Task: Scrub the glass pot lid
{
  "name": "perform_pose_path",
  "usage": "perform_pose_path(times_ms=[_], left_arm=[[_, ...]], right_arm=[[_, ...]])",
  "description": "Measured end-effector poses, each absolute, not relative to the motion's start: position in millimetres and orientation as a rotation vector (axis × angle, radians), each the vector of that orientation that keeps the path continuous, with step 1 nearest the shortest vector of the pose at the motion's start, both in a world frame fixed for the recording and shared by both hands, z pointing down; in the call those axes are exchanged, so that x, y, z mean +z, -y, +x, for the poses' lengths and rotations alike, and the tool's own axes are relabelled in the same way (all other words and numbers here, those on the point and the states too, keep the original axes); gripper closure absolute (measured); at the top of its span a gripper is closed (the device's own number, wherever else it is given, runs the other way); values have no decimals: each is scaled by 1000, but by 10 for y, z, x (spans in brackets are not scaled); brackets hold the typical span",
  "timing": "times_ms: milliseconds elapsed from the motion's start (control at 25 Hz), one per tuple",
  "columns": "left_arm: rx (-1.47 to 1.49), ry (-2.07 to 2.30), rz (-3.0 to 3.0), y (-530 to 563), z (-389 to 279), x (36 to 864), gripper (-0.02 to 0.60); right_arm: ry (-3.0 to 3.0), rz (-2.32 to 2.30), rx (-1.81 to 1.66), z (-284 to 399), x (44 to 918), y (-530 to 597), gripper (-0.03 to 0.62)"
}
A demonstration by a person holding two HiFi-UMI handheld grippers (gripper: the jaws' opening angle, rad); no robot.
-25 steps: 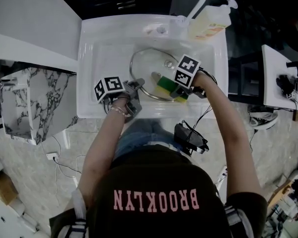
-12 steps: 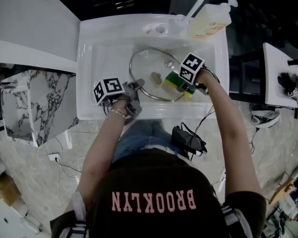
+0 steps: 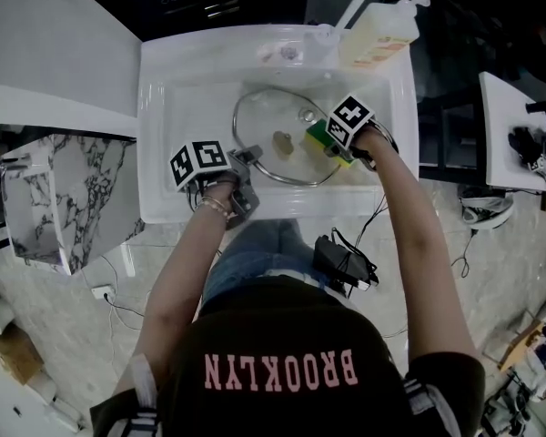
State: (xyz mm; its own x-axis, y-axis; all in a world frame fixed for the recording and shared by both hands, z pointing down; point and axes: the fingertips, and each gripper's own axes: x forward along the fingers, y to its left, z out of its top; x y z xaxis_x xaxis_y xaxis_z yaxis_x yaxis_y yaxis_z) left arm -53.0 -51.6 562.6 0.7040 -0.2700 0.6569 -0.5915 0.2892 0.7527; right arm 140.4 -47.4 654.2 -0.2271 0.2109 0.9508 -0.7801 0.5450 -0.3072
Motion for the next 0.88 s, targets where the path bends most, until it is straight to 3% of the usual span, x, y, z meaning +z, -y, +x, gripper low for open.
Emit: perform_pose_path(times_ms=[880], left_arm=[[624, 832, 1471, 794, -635, 5099, 492]], right_arm=[[1787, 734, 1055, 1495, 6066, 362, 299]])
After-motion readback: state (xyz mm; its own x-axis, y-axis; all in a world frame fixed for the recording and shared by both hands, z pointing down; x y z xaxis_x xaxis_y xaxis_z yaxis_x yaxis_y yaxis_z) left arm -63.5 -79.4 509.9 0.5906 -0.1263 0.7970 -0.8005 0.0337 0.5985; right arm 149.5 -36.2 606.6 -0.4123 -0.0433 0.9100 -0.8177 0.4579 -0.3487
